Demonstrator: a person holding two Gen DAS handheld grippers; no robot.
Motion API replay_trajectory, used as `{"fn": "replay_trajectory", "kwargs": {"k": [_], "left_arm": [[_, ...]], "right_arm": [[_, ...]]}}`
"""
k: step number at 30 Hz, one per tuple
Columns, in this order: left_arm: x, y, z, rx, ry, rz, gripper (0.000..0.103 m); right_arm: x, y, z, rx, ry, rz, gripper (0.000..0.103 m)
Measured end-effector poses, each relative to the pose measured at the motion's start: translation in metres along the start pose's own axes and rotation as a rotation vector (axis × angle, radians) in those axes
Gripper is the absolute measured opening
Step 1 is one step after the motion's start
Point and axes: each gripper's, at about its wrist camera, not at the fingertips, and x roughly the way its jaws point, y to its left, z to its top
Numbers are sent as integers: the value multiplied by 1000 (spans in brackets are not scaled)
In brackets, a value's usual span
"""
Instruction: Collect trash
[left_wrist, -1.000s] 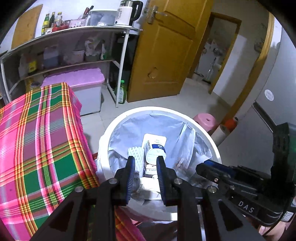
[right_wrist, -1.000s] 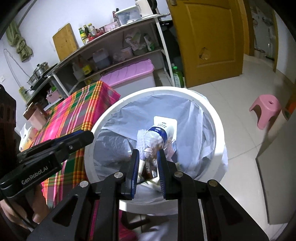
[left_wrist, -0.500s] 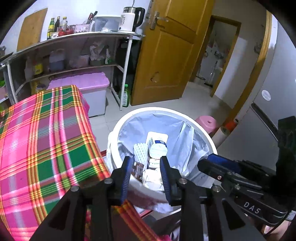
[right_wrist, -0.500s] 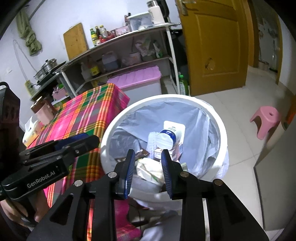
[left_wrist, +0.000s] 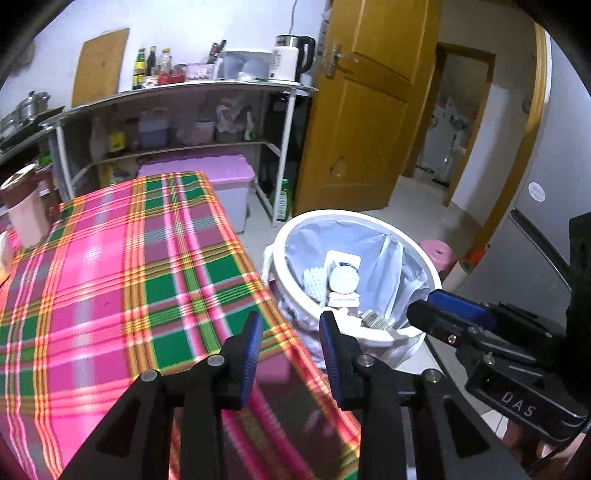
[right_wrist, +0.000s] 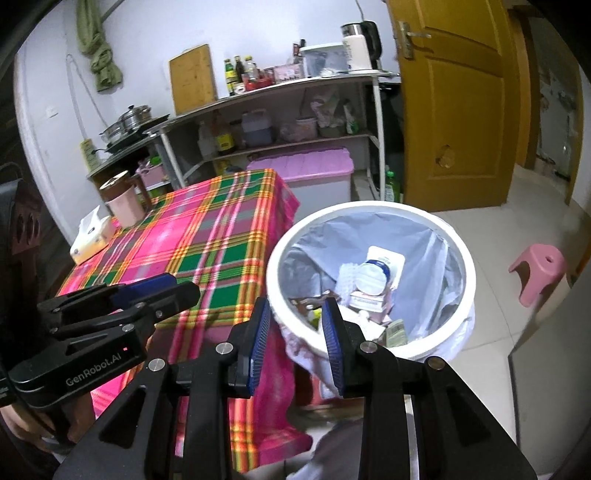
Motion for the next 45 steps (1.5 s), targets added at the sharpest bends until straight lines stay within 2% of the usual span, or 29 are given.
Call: {"fn": "replay_trajectory", "kwargs": {"k": [14, 21, 45], "left_arm": [[-55, 19, -27, -44, -69, 82, 32], [-71, 21, -39, -65, -78, 96, 32], [-72, 20, -48, -73, -67, 91, 32]], "right_arm": [[-21, 30, -20, -60, -5, 33, 30], [-32, 42, -26, -86, -20, 47, 30], [-36, 49, -31, -102, -17, 49, 30]]}}
